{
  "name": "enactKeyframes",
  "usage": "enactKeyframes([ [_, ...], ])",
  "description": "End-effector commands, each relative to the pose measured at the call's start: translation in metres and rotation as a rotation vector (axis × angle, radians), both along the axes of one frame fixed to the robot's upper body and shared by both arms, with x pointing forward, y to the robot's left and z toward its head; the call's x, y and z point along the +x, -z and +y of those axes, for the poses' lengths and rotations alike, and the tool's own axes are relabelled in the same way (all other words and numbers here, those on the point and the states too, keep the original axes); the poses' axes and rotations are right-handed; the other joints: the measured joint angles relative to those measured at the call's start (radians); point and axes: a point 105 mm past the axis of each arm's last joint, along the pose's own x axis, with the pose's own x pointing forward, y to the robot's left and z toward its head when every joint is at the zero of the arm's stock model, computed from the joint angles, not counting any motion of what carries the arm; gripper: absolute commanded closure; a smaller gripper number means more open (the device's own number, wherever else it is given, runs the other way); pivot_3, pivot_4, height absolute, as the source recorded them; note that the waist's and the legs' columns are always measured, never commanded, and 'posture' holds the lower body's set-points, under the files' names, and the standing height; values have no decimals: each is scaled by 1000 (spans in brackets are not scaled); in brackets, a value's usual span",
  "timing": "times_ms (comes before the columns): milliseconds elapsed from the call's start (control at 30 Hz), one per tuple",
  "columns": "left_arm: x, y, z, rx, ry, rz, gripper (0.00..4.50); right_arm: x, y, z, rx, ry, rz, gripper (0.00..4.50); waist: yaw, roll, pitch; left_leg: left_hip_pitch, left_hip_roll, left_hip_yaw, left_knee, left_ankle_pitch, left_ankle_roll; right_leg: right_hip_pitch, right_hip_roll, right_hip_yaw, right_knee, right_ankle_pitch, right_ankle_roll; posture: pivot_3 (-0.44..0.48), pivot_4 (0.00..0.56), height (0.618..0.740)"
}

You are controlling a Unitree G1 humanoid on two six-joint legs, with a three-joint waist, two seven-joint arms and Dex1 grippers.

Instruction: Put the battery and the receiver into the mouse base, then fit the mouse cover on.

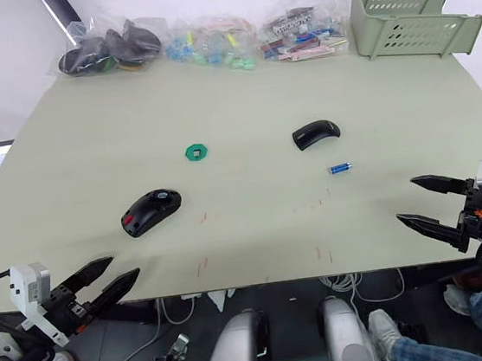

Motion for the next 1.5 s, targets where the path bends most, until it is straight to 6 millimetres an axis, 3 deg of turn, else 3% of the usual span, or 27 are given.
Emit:
enactKeyframes([
  [33, -1, -7, -2, 23, 17, -27, 59, -1, -9, 4, 7, -13, -46, 0, 0, 0, 0, 0, 0, 0, 0, 0, 0, 0, 0, 0, 0, 0, 0, 0, 150, 740],
  [500, 18, -45, -6, 21, 163, -106, 59, 7, -36, 56, 116, -169, -160, 0, 0, 0, 0, 0, 0, 0, 0, 0, 0, 0, 0, -1, 0, 0, 0, 0, 150, 740],
  [700, 25, -52, -5, 54, 220, -109, 59, 2, -43, 74, 128, -241, -167, 0, -1, 0, 0, 0, 0, 1, 0, 0, 0, 0, 1, -1, 0, 0, 0, 0, 150, 740],
  [900, 46, -66, 9, 122, 277, -117, 59, -13, -53, 92, 114, -356, -157, 0, 2, 0, 0, 0, 0, 1, 0, 0, 0, 0, 1, -3, 1, 0, 0, 0, 150, 740],
  [1100, 66, -68, 10, 250, 368, -72, 59, -18, -61, 98, 113, -388, -165, 0, 5, 0, 0, -1, 0, 2, 0, 0, 0, 0, 0, -2, 0, 0, 0, 0, 150, 740],
  [1167, 81, -65, 9, 324, 354, -45, 59, -19, -62, 99, 112, -389, -169, 0, 5, 0, 0, -1, 0, 2, -1, 0, 0, 0, 0, -2, 0, 0, -1, 0, 150, 740],
  [1500, 125, -60, -8, 472, 401, 14, 59, -22, -62, 99, 107, -350, -188, 0, 20, 0, 0, -2, -2, 3, -1, 0, 0, 0, 3, -3, 1, 1, -1, 0, 150, 740],
])
